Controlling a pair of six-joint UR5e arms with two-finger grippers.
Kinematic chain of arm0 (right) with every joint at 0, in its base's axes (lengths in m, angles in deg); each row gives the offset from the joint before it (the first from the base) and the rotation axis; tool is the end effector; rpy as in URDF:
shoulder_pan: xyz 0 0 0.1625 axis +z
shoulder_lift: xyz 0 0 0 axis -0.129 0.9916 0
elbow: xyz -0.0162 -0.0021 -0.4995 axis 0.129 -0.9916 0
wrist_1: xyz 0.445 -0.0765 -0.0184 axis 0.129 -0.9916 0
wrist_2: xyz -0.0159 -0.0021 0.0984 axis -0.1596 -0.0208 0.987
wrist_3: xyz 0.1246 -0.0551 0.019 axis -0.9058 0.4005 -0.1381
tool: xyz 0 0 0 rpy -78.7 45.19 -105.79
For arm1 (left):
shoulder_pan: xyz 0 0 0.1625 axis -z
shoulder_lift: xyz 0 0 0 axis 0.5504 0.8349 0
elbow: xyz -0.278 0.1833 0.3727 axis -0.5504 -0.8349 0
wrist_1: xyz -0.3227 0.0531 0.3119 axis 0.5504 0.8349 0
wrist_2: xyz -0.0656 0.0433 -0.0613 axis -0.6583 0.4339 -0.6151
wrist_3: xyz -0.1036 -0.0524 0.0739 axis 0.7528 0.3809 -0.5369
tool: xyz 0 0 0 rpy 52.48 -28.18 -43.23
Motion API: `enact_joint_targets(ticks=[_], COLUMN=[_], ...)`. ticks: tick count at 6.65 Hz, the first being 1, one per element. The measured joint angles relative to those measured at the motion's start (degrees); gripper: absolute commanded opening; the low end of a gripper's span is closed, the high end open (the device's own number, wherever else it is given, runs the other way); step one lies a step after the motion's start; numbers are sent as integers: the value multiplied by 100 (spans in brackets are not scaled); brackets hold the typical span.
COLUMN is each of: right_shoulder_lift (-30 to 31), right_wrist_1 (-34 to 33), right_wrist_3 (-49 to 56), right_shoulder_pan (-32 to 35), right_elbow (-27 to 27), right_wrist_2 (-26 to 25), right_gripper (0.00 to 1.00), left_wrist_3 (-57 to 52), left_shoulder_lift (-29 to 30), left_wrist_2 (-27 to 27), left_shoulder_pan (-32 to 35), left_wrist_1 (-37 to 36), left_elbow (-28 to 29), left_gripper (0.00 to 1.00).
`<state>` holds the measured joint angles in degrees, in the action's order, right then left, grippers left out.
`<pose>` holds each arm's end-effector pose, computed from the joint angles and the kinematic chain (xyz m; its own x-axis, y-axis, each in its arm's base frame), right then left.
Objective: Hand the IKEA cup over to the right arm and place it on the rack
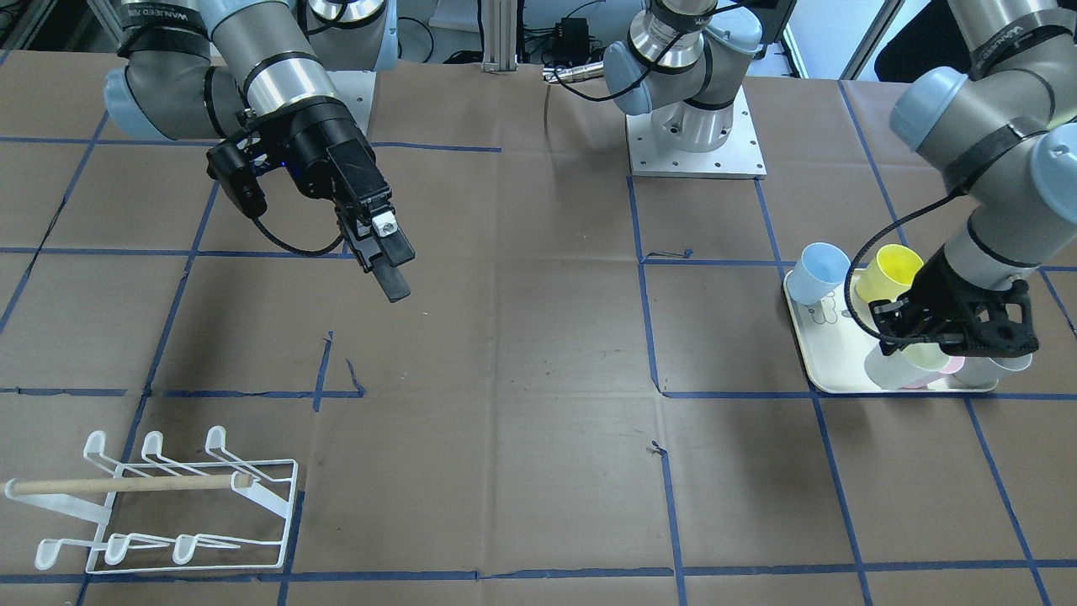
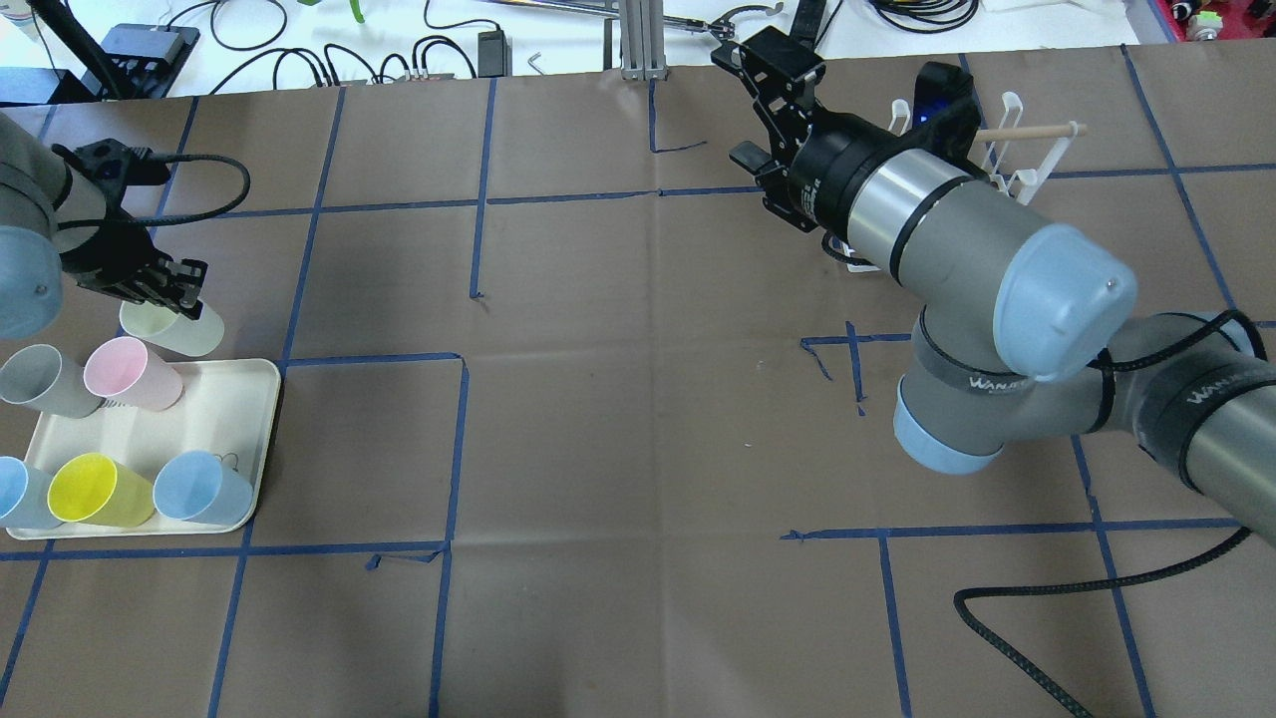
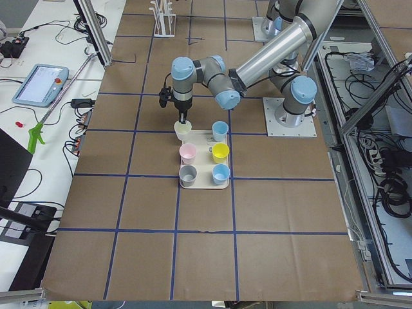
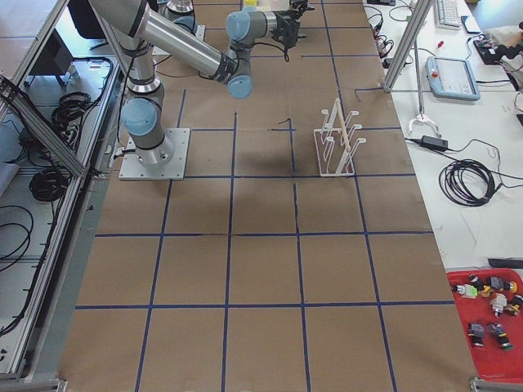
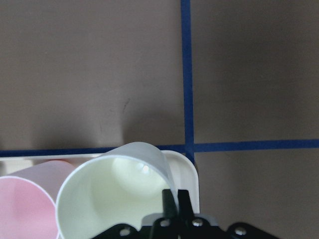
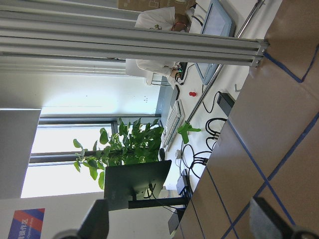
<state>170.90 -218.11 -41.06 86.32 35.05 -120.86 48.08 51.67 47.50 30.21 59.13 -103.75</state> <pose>0.2323 -0.5144 0.4352 -0.1351 0.1896 -0.9725 0.8391 0.5439 -0.0105 0.1461 -0.5916 0.3640 -0.9983 0.0469 -0.0354 0.0486 0.9976 -0.0485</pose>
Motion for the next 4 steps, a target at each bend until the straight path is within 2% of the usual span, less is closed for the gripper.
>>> enact_joint_targets(ticks=[2,4], right_shoulder_lift=[2,3], right_wrist_1=[-929,-1271], right_wrist_3=[-574,-838], right_shoulder_pan=[63,204], right_elbow=[384,651], right_wrist_2=[-20,-53], right_gripper=[100,100], left_wrist_3=[11,12], left_shoulder_lift=[-14,109], left_wrist_2=[-309,-1082], left_shoulder_pan=[66,449], left_wrist_1=[1114,1428], left_elbow=[1055,1651], left_gripper=[0,0])
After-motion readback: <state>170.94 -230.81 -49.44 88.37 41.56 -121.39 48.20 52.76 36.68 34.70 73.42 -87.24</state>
